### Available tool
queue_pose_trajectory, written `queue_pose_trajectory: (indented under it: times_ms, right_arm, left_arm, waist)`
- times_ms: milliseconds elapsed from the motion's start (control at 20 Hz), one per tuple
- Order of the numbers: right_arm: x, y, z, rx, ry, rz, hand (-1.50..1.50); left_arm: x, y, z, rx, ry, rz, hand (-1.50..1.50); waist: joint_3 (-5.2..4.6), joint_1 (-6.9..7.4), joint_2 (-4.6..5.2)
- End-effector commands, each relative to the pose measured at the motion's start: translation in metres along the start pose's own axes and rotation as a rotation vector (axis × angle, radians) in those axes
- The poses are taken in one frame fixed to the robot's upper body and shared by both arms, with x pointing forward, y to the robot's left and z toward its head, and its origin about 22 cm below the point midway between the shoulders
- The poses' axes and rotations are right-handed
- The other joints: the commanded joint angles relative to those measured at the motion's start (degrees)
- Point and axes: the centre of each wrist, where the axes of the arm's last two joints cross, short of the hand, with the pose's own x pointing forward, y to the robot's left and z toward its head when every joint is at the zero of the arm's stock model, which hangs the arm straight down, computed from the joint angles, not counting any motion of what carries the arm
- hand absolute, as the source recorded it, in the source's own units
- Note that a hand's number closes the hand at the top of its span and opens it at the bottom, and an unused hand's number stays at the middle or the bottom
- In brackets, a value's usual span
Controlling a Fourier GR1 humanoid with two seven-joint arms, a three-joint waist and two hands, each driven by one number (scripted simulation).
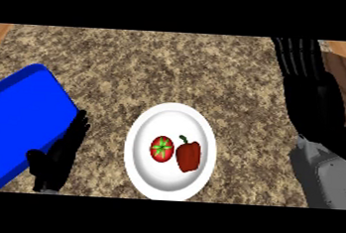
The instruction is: Pick the tomato from the plate and place it in the bowl
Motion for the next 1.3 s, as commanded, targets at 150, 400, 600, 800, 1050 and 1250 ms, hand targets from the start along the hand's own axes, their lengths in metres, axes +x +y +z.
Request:
queue_pose_trajectory:
  times_ms: [150, 400, 600, 800, 1050, 1250]
  right_arm:
    - [0.03, 0.039, -0.005, 0.032, 0.076, 0.218, 1.5]
    - [-0.038, -0.031, 0.056, -0.026, 0.645, 0.747, -1.5]
    - [-0.024, 0.039, 0.081, -0.117, 0.584, 0.717, -1.5]
    - [-0.007, 0.086, 0.113, -0.089, 0.613, 0.786, -1.5]
    - [0.034, 0.125, 0.122, -0.201, 0.7, 0.848, -1.5]
    - [0.079, 0.142, 0.095, -0.218, 0.724, 0.921, -1.5]
  left_arm:
    - [0.058, 0.03, -0.029, 0.139, -0.148, -0.095, 0.0]
    - [0.061, 0.056, -0.029, 0.215, -0.154, -0.145, 0.0]
    - [0.067, 0.064, -0.033, 0.239, -0.137, -0.144, 0.0]
    - [0.083, 0.077, -0.035, 0.234, -0.143, -0.142, 0.0]
    - [0.081, 0.071, -0.031, 0.202, -0.153, -0.147, 0.0]
    - [0.094, 0.065, -0.04, 0.196, -0.175, -0.144, 0.0]
  waist:
    - [0.91, -0.16, -0.59]
    - [0.09, -4.57, -1.3]
    - [0.46, -5.02, -1.81]
    - [0.58, -3.49, -1.39]
    - [0.73, -1.52, -0.75]
    - [0.86, -0.29, -0.17]
